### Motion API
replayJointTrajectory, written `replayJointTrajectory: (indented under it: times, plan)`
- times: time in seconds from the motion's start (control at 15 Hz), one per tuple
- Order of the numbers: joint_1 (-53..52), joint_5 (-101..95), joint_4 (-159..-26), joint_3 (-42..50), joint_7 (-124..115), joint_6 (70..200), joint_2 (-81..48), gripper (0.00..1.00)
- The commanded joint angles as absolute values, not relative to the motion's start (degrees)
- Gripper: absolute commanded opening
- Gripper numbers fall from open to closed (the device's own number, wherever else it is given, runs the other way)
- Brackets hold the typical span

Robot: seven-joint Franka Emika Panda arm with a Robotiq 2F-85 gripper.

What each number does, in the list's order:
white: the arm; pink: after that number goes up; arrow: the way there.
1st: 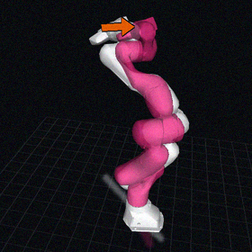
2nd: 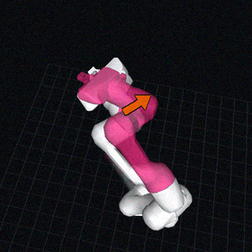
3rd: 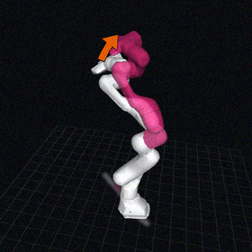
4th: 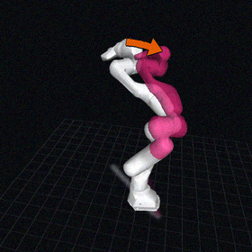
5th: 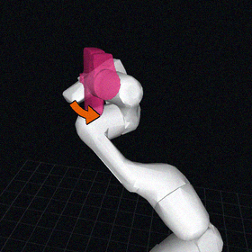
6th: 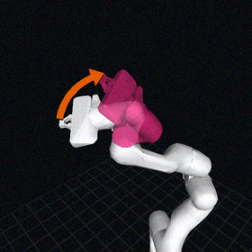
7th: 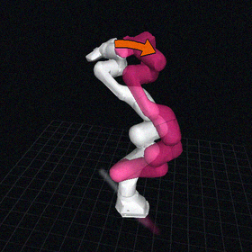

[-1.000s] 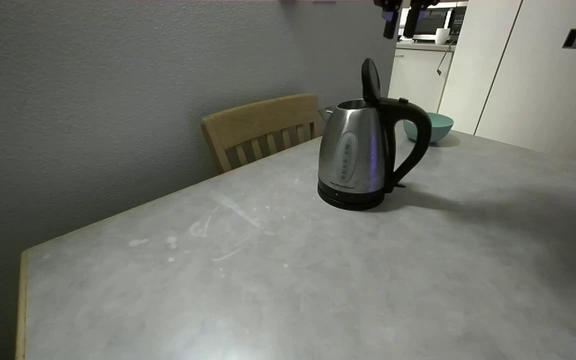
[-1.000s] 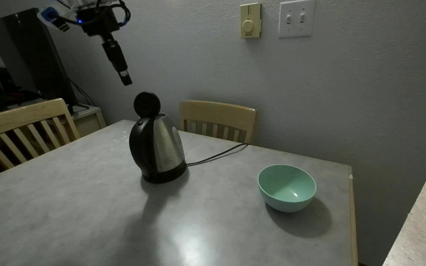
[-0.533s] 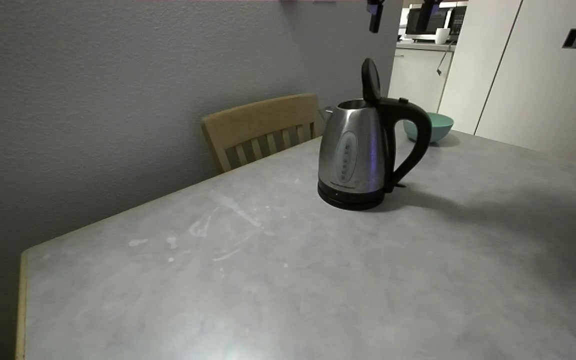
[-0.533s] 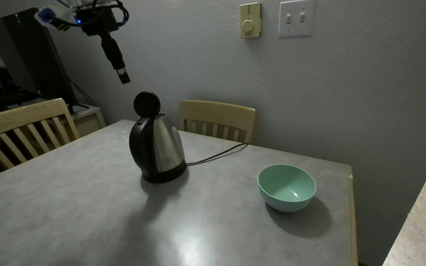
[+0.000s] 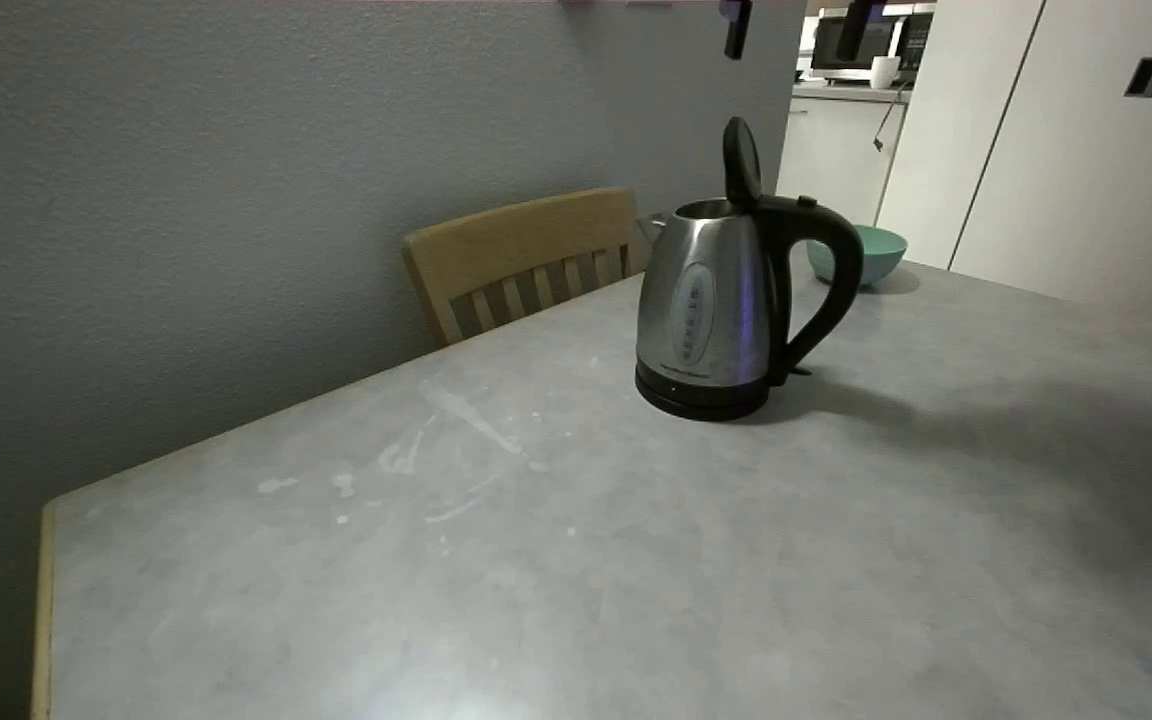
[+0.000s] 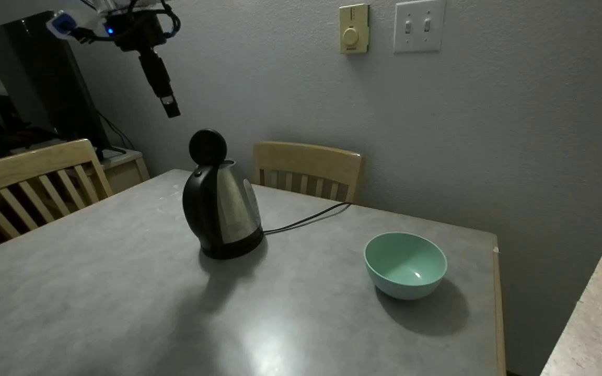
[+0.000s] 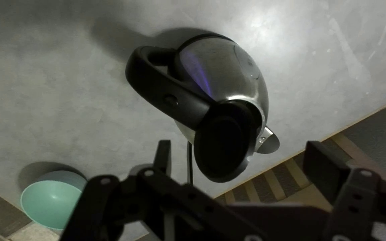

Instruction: Open the lid of the electric kettle.

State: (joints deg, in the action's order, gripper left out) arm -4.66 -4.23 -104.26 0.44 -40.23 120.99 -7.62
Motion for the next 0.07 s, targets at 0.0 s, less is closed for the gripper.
replayJointTrajectory:
  times: [0.0]
  plan:
    - [-4.41,-4.23,-104.15,0.18,-40.23,120.86,-7.63,1.0]
